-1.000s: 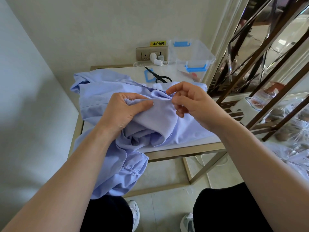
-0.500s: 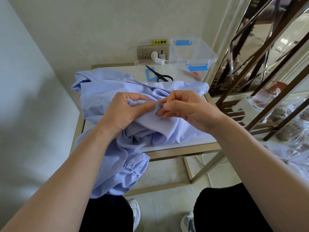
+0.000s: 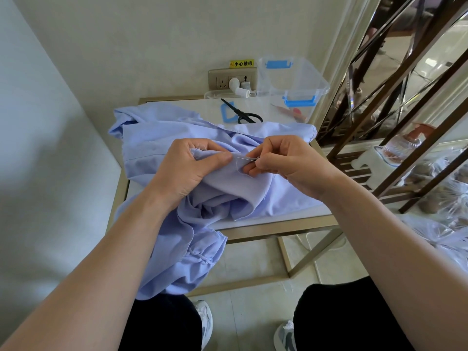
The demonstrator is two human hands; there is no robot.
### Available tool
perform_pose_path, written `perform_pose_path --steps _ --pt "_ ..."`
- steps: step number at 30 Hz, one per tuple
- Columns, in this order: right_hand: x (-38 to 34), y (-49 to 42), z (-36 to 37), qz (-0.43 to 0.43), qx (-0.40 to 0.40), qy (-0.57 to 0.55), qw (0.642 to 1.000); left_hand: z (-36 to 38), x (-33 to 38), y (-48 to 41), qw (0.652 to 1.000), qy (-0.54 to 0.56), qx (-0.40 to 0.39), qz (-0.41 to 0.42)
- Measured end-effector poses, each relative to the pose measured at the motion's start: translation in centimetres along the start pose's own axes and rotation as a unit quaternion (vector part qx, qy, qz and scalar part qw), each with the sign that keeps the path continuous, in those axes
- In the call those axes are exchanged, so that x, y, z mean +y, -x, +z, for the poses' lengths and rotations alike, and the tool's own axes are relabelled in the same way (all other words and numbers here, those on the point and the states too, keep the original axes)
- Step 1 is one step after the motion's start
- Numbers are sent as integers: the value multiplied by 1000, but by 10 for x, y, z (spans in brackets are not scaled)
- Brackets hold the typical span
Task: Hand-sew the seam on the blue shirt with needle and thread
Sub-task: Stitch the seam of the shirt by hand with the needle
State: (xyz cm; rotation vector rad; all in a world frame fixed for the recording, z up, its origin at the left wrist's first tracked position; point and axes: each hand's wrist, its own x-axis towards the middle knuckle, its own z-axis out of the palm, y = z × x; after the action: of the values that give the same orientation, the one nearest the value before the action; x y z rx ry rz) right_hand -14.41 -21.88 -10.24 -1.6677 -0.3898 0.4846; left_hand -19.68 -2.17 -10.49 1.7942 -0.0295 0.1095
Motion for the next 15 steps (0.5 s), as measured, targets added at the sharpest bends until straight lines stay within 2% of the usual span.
perform_pose_path --steps 15 --pt "-2 2 2 5 15 46 999 3 0 -1 1000 -12 12 6"
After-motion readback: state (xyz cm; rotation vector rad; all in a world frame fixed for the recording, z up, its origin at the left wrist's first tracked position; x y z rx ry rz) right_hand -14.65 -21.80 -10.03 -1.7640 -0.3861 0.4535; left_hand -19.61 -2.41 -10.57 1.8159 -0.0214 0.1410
